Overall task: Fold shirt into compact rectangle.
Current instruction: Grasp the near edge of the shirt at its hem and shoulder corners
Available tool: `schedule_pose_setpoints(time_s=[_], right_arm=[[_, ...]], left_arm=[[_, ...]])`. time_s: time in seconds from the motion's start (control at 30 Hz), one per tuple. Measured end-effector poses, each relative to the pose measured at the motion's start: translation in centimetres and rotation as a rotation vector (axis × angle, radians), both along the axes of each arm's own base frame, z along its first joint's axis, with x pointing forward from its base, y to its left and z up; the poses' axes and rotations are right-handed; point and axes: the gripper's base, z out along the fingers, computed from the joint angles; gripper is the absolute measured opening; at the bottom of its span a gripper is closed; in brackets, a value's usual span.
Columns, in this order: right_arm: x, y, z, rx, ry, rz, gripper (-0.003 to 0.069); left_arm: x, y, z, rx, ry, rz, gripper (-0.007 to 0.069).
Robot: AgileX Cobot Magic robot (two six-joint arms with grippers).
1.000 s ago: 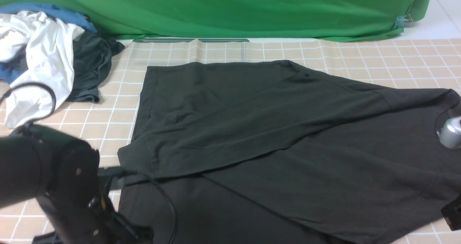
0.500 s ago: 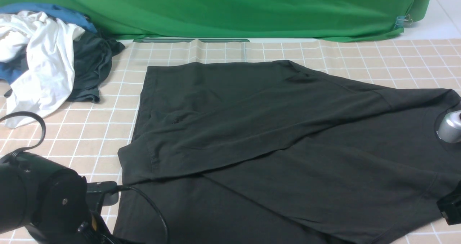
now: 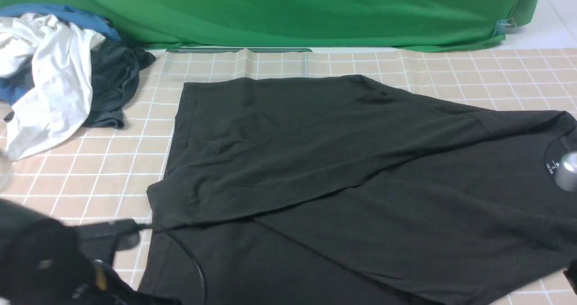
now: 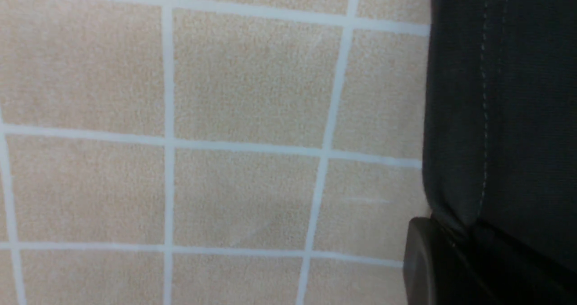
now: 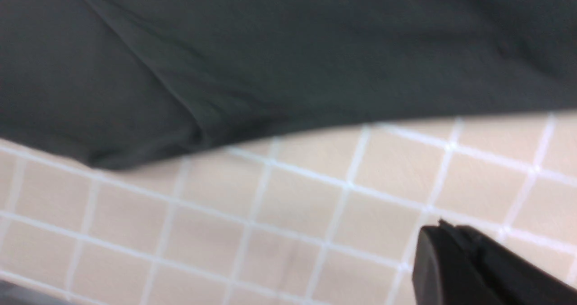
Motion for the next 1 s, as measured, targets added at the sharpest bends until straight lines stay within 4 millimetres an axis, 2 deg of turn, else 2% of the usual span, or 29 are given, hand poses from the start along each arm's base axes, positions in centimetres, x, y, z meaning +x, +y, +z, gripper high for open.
schedule_pose_setpoints(time_s=[0.13, 0.2, 0.27, 0.3, 0.4, 0.53, 0.73, 1.0], right_arm=[[-0.2, -0.2, -0.1, -0.009, 0.025, -0.040, 0.0072], [-0.1, -0.2, 0.0, -0.005, 0.014, -0.045, 0.0124], [0.2, -0.1, -0.1, -0.004, 0.002, -0.048, 0.0195], [0.6, -0.1, -0.3, -0.006, -0.005, -0.052, 0.0281], [2.2, 0.1, -1.3, -0.004, 0.004, -0.109, 0.0424], [3.9, 0.4, -3.5, -0.018, 0.087, -0.154, 0.0511], [6.2, 0.5, -7.6, -0.085, 0.222, -0.170, 0.0539], [8.0, 0.8, -10.8, -0.094, 0.250, -0.199, 0.0539]], left_arm=[[-1.4, 0.7, 2.4, -0.023, -0.094, 0.015, 0.0031], [-1.9, 1.1, 3.1, -0.021, -0.122, 0.034, 0.0031], [-2.4, 1.4, 3.4, -0.015, -0.128, 0.043, 0.0031], [-2.8, 1.6, 3.6, -0.010, -0.125, 0.047, 0.0031], [-3.4, 1.9, 4.0, -0.002, -0.122, 0.058, 0.0031], [-3.4, 2.1, 4.0, 0.003, -0.125, 0.064, 0.0031], [-3.4, 2.1, 4.1, 0.006, -0.129, 0.063, 0.0031], [-3.4, 2.1, 4.1, 0.002, -0.136, 0.064, 0.0031]])
